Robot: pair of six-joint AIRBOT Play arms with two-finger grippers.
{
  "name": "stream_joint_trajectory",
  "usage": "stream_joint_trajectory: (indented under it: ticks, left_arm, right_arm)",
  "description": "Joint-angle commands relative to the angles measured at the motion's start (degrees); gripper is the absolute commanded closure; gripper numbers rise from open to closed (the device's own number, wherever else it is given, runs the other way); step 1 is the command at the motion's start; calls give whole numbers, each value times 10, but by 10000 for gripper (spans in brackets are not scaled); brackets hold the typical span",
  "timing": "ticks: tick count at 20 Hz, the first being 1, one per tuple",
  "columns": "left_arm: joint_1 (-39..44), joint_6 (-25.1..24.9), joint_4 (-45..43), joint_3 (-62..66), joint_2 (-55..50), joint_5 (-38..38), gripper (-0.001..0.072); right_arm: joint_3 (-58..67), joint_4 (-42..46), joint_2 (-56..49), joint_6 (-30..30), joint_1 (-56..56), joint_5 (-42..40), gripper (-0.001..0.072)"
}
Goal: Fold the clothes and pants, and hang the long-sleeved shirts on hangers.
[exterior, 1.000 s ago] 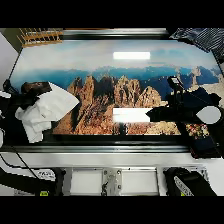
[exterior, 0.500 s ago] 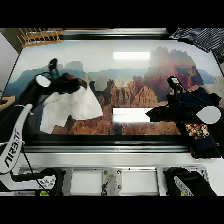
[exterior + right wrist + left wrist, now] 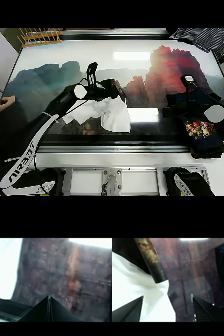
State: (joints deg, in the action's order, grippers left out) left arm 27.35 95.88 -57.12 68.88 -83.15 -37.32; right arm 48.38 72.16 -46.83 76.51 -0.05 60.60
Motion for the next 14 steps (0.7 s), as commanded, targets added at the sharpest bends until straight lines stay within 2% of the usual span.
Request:
stream_joint_trajectory:
  ticks: [1, 3, 7, 8, 9, 10, 11, 12, 14]
  left_arm:
    - [-41, 9, -4, 0, 10, -64, 59]
    - [-83, 8, -4, -22, 12, -88, 60]
    - [-163, 7, 2, -94, 11, -73, 61]
    - [-176, 2, 6, -100, 6, -68, 102]
    - [-184, -21, 23, -98, -5, -67, 98]
    - [-186, -56, 50, -93, -19, -68, 98]
    - [-185, -91, 81, -80, -37, -75, 98]
    - [-183, -117, 110, -63, -59, -85, 98]
    - [-175, -130, 133, -20, -104, -99, 98]
  right_arm:
    - [-1, 30, -2, 4, -23, -2, 701]
    - [-5, 18, -9, 4, -23, -1, 697]
    - [-14, -25, -40, 4, -22, -2, 694]
    - [-16, -44, -52, 3, -22, -2, 693]
    - [-16, -65, -68, -3, -22, -2, 690]
    - [-17, -82, -83, -2, -22, -2, 582]
    - [-19, -102, -100, -3, -22, -2, 299]
    - [-21, -120, -118, -3, -22, -2, 175]
    - [-26, -144, -159, -3, -19, -2, 229]
